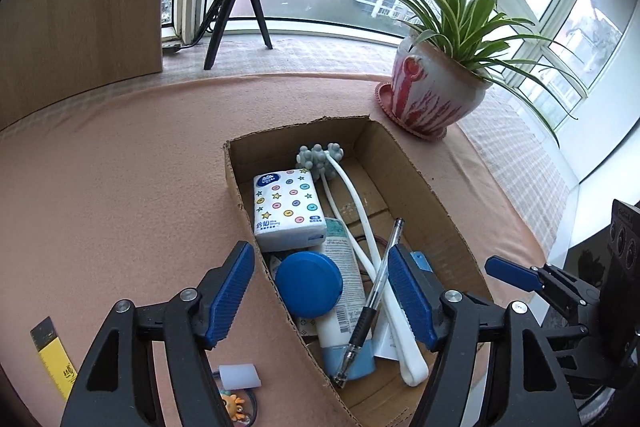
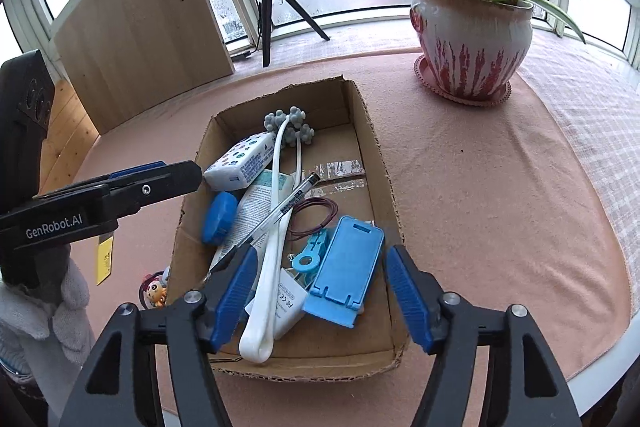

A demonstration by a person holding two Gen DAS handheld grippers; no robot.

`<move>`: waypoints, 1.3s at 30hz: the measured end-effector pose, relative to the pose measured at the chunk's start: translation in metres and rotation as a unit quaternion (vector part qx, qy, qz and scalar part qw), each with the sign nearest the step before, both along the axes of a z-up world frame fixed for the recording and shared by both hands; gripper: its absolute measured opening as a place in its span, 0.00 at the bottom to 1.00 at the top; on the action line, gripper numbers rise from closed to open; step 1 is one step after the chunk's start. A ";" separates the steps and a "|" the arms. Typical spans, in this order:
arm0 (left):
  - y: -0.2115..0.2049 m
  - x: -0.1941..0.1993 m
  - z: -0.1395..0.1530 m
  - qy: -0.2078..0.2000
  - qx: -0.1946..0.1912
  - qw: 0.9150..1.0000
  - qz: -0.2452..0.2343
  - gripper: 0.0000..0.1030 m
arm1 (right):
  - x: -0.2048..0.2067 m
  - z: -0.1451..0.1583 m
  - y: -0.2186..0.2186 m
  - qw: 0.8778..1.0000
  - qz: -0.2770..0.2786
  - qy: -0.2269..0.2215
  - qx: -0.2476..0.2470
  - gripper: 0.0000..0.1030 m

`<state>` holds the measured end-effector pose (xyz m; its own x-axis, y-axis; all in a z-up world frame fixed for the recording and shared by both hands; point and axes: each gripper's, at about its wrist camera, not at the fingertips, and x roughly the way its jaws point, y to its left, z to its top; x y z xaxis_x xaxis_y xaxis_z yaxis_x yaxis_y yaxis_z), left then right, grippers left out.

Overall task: Organize objects
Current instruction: 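Open both grippers to drop the lid and phone stand into the box, then move both grippers back from the box toward the doll keychain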

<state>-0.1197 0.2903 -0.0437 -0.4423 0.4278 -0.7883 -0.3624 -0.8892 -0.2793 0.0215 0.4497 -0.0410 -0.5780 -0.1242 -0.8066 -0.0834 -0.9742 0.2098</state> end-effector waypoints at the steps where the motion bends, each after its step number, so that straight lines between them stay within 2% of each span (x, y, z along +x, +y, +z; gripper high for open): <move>1: -0.003 0.001 0.000 0.000 -0.003 1.000 0.002 0.71 | 0.001 0.000 0.000 1.000 0.000 0.001 0.001 0.63; 9: -0.031 0.011 0.010 0.009 -0.027 0.999 0.023 0.71 | -0.002 0.001 -0.008 1.000 0.006 0.004 -0.004 0.63; 12: -0.054 0.012 0.013 0.010 -0.021 0.999 0.035 0.71 | -0.006 0.002 -0.019 1.000 0.015 0.003 -0.002 0.63; 18: -0.120 0.011 0.007 -0.004 -0.018 0.997 0.073 0.71 | -0.008 0.012 -0.045 1.000 0.013 0.017 -0.014 0.63; 23: -0.181 0.015 -0.007 -0.022 -0.022 0.994 0.106 0.70 | -0.011 0.026 -0.083 0.998 0.041 0.043 -0.005 0.63; 25: -0.203 0.019 -0.014 -0.031 -0.020 0.993 0.116 0.70 | -0.012 0.027 -0.100 0.997 0.054 0.042 -0.018 0.63; 29: -0.232 0.028 -0.027 -0.041 -0.018 0.991 0.124 0.70 | -0.015 0.016 -0.134 0.995 0.089 0.007 -0.051 0.61; 35: -0.260 0.038 -0.044 -0.060 -0.009 0.989 0.133 0.69 | -0.006 -0.013 -0.181 0.989 0.138 -0.049 -0.033 0.40; 39: -0.271 0.041 -0.058 -0.078 -0.015 0.988 0.136 0.69 | -0.002 -0.030 -0.198 0.987 0.143 -0.077 -0.015 0.39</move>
<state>-0.0784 0.0189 -0.1014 -0.4107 0.2855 -0.8659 -0.0638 -0.9564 -0.2851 0.0196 0.2517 -0.0712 -0.3859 -0.2895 -0.8759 0.1612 -0.9560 0.2449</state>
